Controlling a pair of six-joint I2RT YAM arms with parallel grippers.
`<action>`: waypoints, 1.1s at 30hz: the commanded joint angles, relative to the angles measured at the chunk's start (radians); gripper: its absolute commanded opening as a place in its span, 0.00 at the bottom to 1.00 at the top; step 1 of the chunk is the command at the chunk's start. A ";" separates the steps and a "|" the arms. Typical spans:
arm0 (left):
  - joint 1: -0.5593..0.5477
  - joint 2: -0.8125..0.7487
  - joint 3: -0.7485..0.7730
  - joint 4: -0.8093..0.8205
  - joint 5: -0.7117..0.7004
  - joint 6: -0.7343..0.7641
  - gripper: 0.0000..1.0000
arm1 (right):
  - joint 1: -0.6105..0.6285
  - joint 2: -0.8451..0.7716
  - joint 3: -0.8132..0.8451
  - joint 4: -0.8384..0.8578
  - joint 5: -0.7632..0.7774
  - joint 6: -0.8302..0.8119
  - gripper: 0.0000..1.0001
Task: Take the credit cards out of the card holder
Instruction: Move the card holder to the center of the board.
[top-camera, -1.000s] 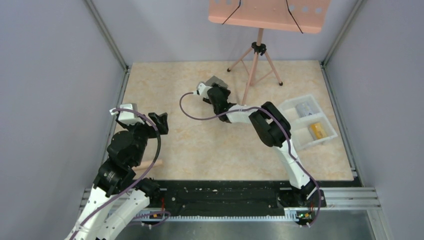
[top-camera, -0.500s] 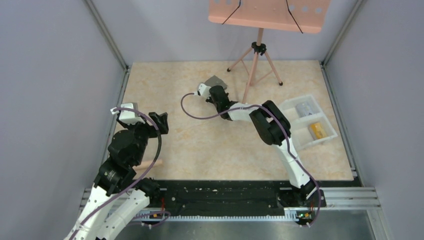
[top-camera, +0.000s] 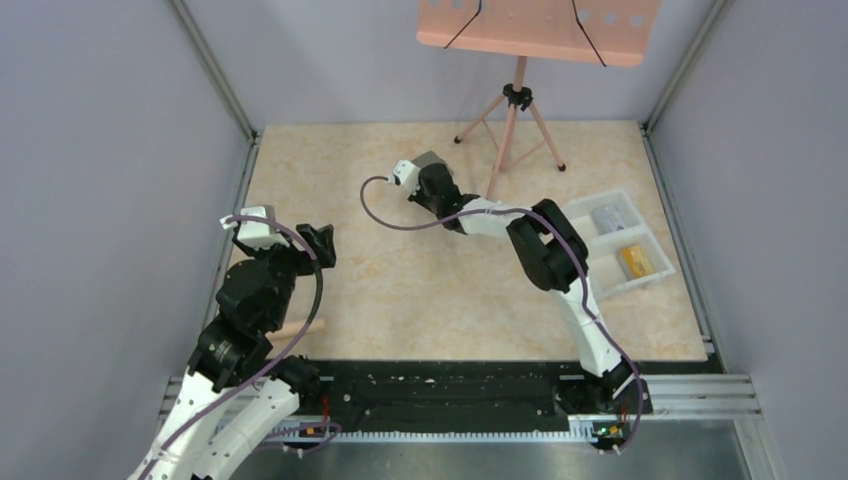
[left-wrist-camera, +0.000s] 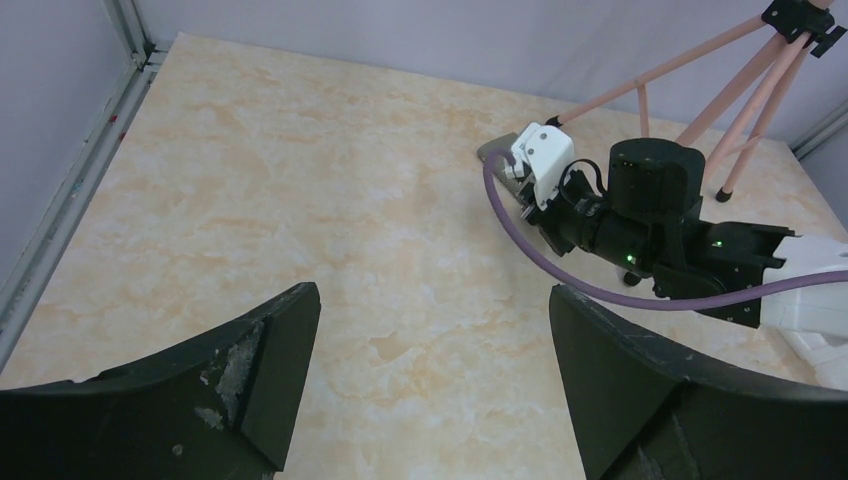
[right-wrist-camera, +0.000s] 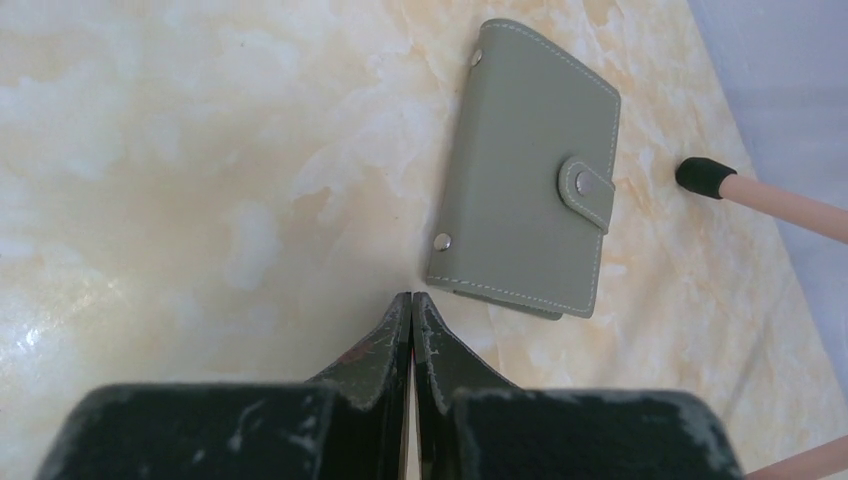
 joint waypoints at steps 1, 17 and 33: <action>-0.002 -0.002 -0.002 0.025 -0.005 0.005 0.90 | -0.024 -0.016 0.131 -0.057 -0.003 0.095 0.01; -0.002 0.005 -0.001 0.032 0.017 0.007 0.89 | -0.053 0.255 0.580 -0.312 0.090 0.250 0.58; -0.002 0.006 -0.001 0.032 0.004 0.014 0.89 | -0.058 0.336 0.692 -0.543 0.049 0.370 0.79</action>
